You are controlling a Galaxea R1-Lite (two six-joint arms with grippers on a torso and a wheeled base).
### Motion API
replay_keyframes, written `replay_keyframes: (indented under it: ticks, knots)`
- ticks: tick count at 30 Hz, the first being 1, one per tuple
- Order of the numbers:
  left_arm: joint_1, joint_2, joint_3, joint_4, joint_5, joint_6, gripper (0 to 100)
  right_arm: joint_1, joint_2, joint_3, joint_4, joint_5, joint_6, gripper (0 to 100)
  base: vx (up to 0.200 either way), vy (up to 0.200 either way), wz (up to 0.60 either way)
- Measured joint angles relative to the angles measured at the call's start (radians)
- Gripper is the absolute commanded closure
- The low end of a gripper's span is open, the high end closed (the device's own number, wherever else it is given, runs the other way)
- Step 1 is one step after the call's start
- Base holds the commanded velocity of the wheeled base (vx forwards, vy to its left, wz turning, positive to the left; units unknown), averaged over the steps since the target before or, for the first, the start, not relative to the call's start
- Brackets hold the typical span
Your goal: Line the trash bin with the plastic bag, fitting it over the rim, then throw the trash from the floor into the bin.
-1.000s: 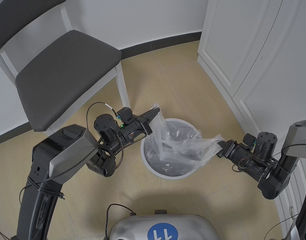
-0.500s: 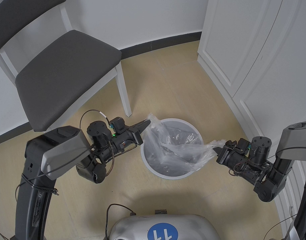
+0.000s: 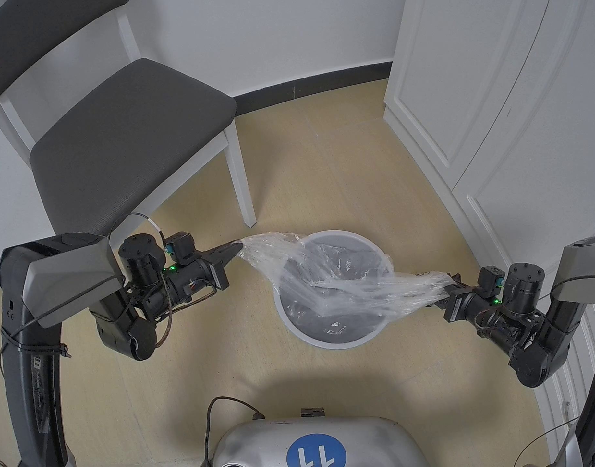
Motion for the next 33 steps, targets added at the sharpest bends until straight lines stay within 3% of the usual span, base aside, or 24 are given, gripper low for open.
replay_keyframes:
  ticks: [5,14,20,33]
  knots:
    - [0.023,-0.013,0.034,0.074,0.002,0.099,100,-0.054,-0.001,0.033,0.0,-0.002,-0.097,100,0.0,0.0,0.0]
    - [0.049,-0.056,0.084,0.166,0.009,0.14,100,-0.096,0.065,0.046,0.0,-0.07,-0.197,100,0.0,0.0,0.0]
    - [0.066,-0.099,0.118,0.239,0.009,0.176,100,-0.107,0.103,0.047,0.0,-0.071,-0.208,100,0.0,0.0,0.0]
    - [0.058,-0.187,0.308,0.221,0.01,0.182,100,-0.078,0.039,0.087,0.001,-0.05,-0.186,100,0.0,0.0,0.0]
